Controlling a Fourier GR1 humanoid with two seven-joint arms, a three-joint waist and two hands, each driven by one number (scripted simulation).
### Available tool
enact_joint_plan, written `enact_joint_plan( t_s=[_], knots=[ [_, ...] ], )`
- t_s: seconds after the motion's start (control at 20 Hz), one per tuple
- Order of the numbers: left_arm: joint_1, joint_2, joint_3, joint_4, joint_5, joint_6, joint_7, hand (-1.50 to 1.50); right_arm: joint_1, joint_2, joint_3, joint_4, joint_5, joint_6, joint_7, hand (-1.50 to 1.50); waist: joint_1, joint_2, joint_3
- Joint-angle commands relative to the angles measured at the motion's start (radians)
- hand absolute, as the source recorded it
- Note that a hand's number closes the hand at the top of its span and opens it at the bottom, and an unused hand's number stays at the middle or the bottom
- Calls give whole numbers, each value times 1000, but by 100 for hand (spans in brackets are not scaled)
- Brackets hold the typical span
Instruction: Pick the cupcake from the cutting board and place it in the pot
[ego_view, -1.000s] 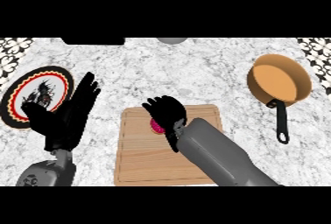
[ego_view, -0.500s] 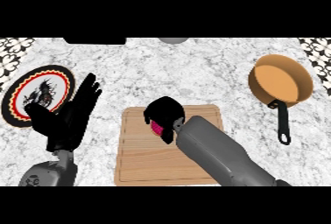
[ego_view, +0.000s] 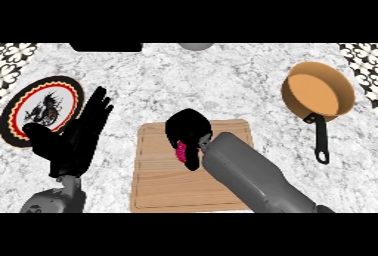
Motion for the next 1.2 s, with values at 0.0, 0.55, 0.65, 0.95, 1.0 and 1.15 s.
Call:
enact_joint_plan(
  t_s=[0.0, 0.55, 0.65, 0.95, 1.0, 1.15],
  knots=[
    [27, 7, 28, -6, 15, 5, 5, 0, 80, -103, -135, 15, -22, -92, 166, 150, -56, -13, 0],
    [85, 38, 82, -27, 11, 25, 0, 0, 168, -616, -518, 10, -29, -385, 620, 150, -141, -41, -5],
    [79, 32, 73, -58, 10, 33, 26, 0, 197, -645, -512, -118, -15, -393, 661, 150, -129, -44, -5],
    [113, 24, 58, -56, 1, 24, 1, 0, 221, -788, -557, -493, -22, -325, 764, 150, -112, -40, -4],
    [72, 32, 75, -18, 23, 5, -7, 0, 236, -810, -550, -563, -11, -303, 790, 150, -113, -33, -5],
    [59, 46, 88, -26, 33, -4, 6, 0, 236, -875, -569, -760, -22, -249, 816, 150, -105, -33, -4]
  ],
)
